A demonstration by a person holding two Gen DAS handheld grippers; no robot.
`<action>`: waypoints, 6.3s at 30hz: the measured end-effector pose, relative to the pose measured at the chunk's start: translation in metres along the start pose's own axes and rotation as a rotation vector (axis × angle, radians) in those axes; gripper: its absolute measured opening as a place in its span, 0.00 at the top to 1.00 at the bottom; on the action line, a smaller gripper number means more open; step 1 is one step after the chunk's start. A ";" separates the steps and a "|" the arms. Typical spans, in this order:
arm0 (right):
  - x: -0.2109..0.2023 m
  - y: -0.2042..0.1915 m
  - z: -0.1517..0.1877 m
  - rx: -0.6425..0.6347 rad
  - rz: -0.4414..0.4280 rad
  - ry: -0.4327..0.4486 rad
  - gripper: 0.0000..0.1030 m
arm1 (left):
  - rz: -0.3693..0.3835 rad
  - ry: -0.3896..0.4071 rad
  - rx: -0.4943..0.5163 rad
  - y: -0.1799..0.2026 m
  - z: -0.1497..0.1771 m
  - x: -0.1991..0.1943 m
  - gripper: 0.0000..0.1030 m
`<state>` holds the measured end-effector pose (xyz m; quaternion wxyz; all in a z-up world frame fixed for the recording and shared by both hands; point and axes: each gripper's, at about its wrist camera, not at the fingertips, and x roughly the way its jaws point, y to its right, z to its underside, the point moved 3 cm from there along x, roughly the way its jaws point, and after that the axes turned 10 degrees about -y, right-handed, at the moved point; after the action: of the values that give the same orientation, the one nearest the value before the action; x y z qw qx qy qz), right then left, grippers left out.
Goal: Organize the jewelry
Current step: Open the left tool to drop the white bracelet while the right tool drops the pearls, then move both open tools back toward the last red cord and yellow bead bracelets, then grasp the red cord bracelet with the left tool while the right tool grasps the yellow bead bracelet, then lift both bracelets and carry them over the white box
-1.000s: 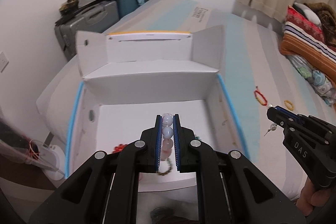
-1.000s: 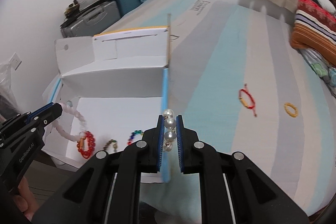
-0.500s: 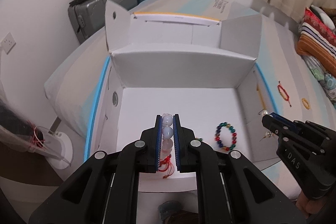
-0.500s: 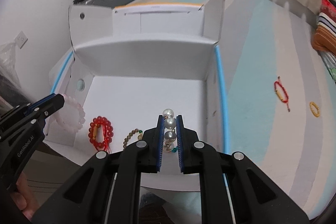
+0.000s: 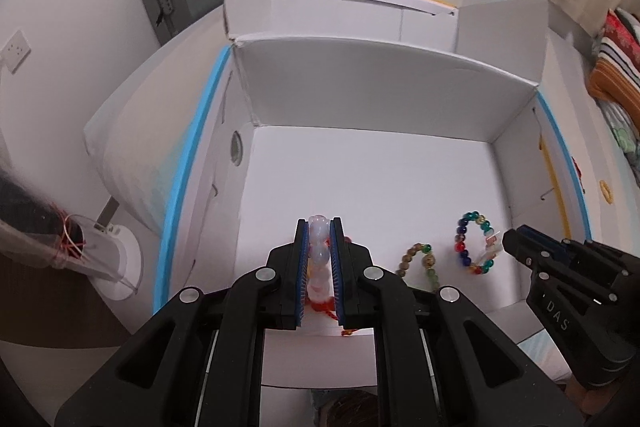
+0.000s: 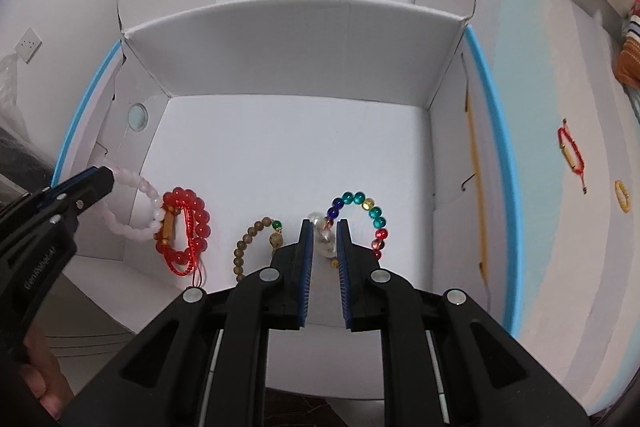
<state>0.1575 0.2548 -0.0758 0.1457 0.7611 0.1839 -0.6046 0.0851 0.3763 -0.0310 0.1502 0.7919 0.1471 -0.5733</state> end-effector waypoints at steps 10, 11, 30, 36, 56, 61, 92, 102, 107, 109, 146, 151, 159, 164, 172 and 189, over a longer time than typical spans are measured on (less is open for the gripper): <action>-0.029 0.010 0.001 0.036 0.042 0.078 0.34 | -0.060 0.054 -0.011 0.002 0.001 -0.019 0.36; -0.032 0.012 0.000 0.043 0.047 0.086 0.26 | -0.063 0.060 -0.008 0.004 0.001 -0.022 0.32; -0.097 0.137 0.035 0.236 0.114 0.205 0.07 | -0.013 0.155 0.126 0.118 0.002 -0.063 0.06; -0.114 0.180 0.052 0.287 0.142 0.233 0.07 | 0.013 0.168 0.172 0.161 0.006 -0.071 0.06; -0.089 0.394 0.065 0.515 0.152 0.188 0.07 | 0.123 0.166 0.348 0.345 -0.015 -0.025 0.06; -0.061 0.442 0.050 0.525 0.159 0.147 0.07 | 0.150 0.137 0.370 0.390 -0.026 0.007 0.06; 0.074 0.530 0.014 0.557 0.201 0.087 0.21 | 0.146 0.070 0.445 0.495 -0.071 0.161 0.18; 0.073 0.534 0.016 0.564 0.211 0.091 0.56 | 0.156 0.061 0.457 0.495 -0.066 0.167 0.42; 0.070 0.534 0.020 0.573 0.197 0.088 0.78 | 0.163 0.051 0.475 0.495 -0.062 0.165 0.70; 0.069 0.537 0.022 0.584 0.187 0.088 0.86 | 0.176 0.038 0.477 0.495 -0.063 0.164 0.87; 0.003 0.522 0.059 0.602 0.174 0.177 0.91 | 0.210 0.066 0.472 0.470 -0.048 0.097 0.92; -0.011 0.510 0.066 0.591 0.180 0.193 0.91 | 0.183 0.069 0.472 0.464 -0.042 0.090 0.92; -0.028 0.479 0.086 0.565 0.174 0.211 0.91 | 0.156 0.092 0.495 0.452 -0.022 0.074 0.92; -0.033 0.456 0.105 0.552 0.157 0.200 0.91 | 0.154 0.083 0.486 0.440 -0.005 0.069 0.92; -0.051 0.422 0.123 0.514 0.172 0.212 0.91 | 0.170 0.088 0.475 0.414 0.020 0.045 0.92; -0.079 0.358 0.158 0.485 0.138 0.204 0.91 | 0.187 0.110 0.420 0.348 0.063 -0.018 0.92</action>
<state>0.1679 -0.1426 -0.0352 -0.0192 0.8416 -0.0050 -0.5397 0.1666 0.0321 -0.0088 0.0265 0.8459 -0.0417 -0.5310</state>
